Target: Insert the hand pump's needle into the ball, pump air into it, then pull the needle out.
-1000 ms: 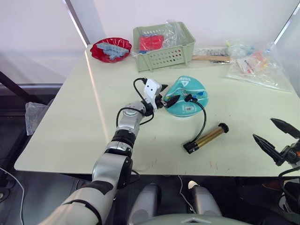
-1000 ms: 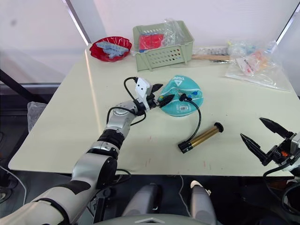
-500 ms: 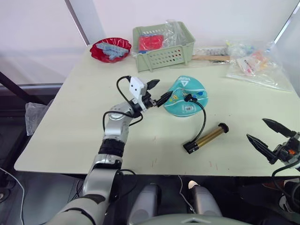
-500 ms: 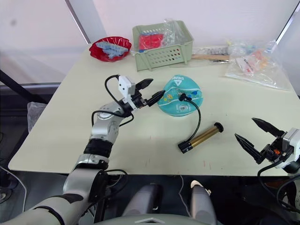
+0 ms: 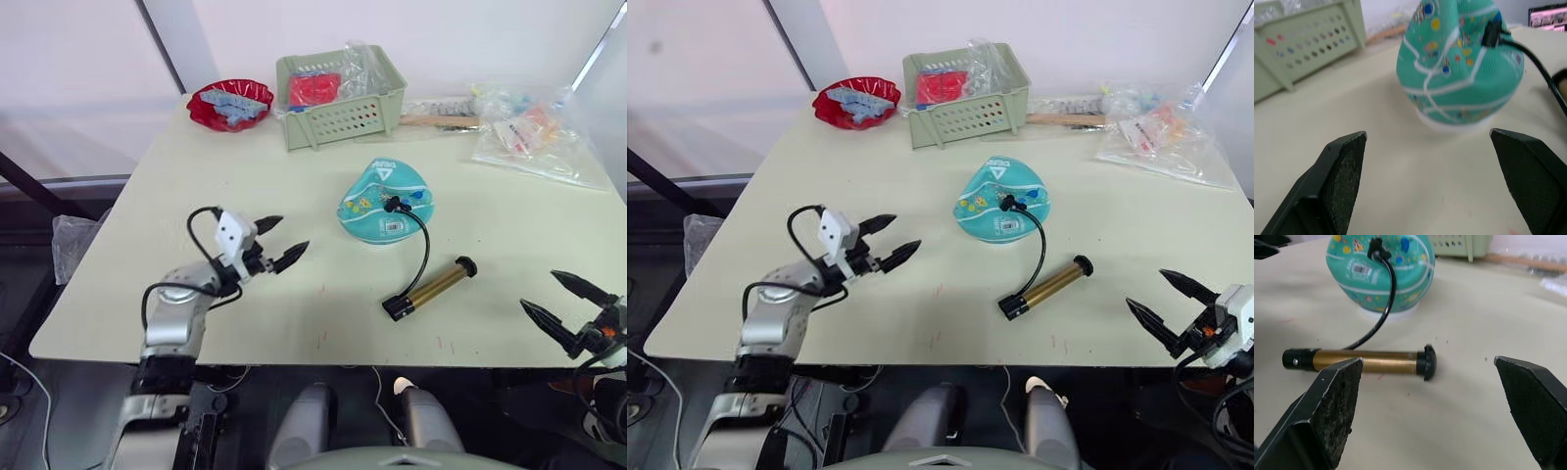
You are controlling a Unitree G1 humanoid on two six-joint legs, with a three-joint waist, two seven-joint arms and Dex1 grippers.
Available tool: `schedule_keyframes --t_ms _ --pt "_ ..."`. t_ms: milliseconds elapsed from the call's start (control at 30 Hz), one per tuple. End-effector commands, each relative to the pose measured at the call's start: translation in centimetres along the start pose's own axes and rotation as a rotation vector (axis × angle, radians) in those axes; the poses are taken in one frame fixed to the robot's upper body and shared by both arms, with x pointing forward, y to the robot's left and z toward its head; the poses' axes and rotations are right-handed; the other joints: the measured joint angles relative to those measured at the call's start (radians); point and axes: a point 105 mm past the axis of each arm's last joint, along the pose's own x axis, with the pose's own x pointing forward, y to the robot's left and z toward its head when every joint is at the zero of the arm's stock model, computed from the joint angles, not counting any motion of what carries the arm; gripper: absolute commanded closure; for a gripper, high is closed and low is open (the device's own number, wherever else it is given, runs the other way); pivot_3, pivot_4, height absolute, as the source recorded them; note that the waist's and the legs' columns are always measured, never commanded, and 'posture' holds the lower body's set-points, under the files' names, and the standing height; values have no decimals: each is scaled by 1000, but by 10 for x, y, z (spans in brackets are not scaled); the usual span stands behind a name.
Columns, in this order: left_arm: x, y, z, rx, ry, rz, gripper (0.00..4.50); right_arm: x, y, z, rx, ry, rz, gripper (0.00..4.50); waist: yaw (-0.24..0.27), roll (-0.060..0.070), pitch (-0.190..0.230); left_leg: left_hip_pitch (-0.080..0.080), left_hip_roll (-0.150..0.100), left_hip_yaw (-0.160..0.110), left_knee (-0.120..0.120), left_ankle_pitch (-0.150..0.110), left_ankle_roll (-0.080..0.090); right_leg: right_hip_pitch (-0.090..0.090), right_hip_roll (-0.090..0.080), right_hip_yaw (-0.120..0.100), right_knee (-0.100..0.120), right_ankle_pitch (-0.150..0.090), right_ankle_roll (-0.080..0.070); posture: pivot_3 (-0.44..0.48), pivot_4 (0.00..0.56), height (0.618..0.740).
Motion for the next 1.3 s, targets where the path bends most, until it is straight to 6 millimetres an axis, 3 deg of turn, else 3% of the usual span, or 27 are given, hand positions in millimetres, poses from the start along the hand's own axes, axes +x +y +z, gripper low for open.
schedule_keyframes --t_ms 33,267,400,733,1033,1300 --pt "-24 7 6 43 4 24 200 -11 -8 3 -48 18 -16 0 0 0 0 0 0 0 0 0 0 0 0 0 0 0 -1 0 150 737" --pt "-54 7 -6 30 79 19 200 -20 -16 -7 -81 58 -53 0 1 0 0 0 2 1 1 0 0 0 0 -1 0 0 -1 0 150 737" --pt "-82 13 -18 -15 129 74 200 -31 -18 -16 -97 91 -60 0 -3 1 0 0 2 3 0 0 0 -2 1 1 0 1 -2 0 150 737" --pt "-115 13 -18 -50 163 154 200 -38 -26 -19 -108 87 -96 0 0 1 0 0 4 4 0 0 0 -2 -4 1 0 -1 0 0 150 737" --pt "-121 -1 -19 -79 173 175 200 -43 -28 -16 -109 97 -87 0 0 1 0 0 4 5 0 0 0 -3 -5 2 0 0 -1 0 150 737" --pt "-109 -11 -18 -31 259 125 200 -39 -21 -9 -114 76 -16 0 1 1 0 0 4 5 0 0 0 -3 -4 1 0 -1 0 0 150 737"
